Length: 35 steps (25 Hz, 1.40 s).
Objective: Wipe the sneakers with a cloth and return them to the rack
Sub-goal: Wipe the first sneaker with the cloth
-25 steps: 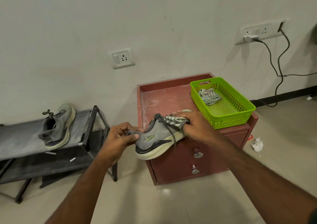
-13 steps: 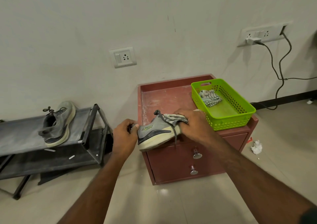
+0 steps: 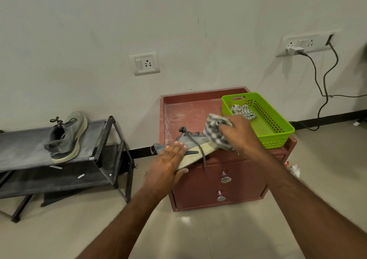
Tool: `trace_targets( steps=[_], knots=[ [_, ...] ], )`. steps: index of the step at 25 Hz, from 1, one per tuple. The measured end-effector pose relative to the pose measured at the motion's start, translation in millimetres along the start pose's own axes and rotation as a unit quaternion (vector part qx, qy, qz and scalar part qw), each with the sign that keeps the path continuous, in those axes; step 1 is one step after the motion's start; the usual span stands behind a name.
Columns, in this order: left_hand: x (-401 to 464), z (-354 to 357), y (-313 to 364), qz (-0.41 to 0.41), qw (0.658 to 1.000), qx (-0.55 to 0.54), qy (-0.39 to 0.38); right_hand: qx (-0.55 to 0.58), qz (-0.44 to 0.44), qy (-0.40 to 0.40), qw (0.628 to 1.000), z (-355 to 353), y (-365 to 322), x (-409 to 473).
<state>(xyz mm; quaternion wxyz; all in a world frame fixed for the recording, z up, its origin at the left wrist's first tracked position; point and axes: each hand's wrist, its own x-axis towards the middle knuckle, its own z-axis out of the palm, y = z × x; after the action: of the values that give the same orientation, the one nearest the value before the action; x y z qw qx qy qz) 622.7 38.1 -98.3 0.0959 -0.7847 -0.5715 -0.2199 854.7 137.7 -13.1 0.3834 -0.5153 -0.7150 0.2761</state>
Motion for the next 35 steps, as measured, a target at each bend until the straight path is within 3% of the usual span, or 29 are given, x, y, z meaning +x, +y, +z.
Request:
trace_targets(
  steps=[1, 3, 5, 9, 12, 14, 15, 17, 18, 19, 21, 24, 28, 32, 33, 35],
  knots=[
    [1, 1, 2, 0.007, 1.0, 0.017, 0.011, -0.001, 0.021, -0.122, 0.992, -3, -1, -7],
    [4, 2, 3, 0.008, 0.999, 0.036, 0.03, -0.015, 0.079, -0.338, 0.938, 5, 5, -22],
    [6, 0, 4, -0.003, 0.999, 0.025, 0.028, -0.03, 0.095, -0.401, 0.911, 21, 15, -30],
    [3, -2, 4, 0.002, 0.999, 0.026, 0.032, 0.033, 0.131, -0.376, 0.917, 23, 14, -24],
    [-3, -1, 2, 0.023, 0.998, 0.049, 0.032, 0.238, 0.169, -0.341, 0.894, 12, -4, -20],
    [-5, -2, 1, 0.021, 0.999, 0.039, 0.027, 0.379, 0.19, -0.188, 0.886, 19, -22, -4],
    [-5, -4, 1, 0.016, 0.999, 0.031, 0.023, 0.376, 0.176, -0.081, 0.906, 24, -28, 6],
    [-4, -5, 3, 0.013, 1.0, 0.018, 0.01, 0.178, 0.092, 0.131, 0.971, 25, -28, 15],
    [-4, -5, 3, 0.01, 1.0, 0.013, 0.002, 0.047, 0.026, 0.197, 0.979, 21, -18, 12],
    [-4, -4, 2, 0.005, 1.0, 0.013, -0.005, -0.05, -0.053, 0.206, 0.976, 16, -9, 5],
    [-6, -3, -3, -0.001, 0.999, 0.046, 0.003, -0.152, -0.197, 0.111, 0.962, 16, 10, -14],
    [-13, 2, -6, 0.008, 0.995, 0.093, 0.025, -0.189, -0.313, -0.046, 0.93, 44, 20, -30],
    [-18, 5, -7, 0.029, 0.99, 0.12, 0.064, -0.207, -0.317, -0.108, 0.919, 66, 10, -39],
    [-16, 4, -6, 0.039, 0.989, 0.132, 0.063, -0.279, -0.136, -0.037, 0.95, 23, 27, -18],
    [-16, 5, -6, 0.041, 0.988, 0.134, 0.064, -0.263, -0.123, -0.007, 0.957, 18, 26, -18],
    [-18, 8, -7, 0.038, 0.988, 0.14, 0.059, -0.186, -0.179, 0.003, 0.966, 32, 11, -32]
  ],
)
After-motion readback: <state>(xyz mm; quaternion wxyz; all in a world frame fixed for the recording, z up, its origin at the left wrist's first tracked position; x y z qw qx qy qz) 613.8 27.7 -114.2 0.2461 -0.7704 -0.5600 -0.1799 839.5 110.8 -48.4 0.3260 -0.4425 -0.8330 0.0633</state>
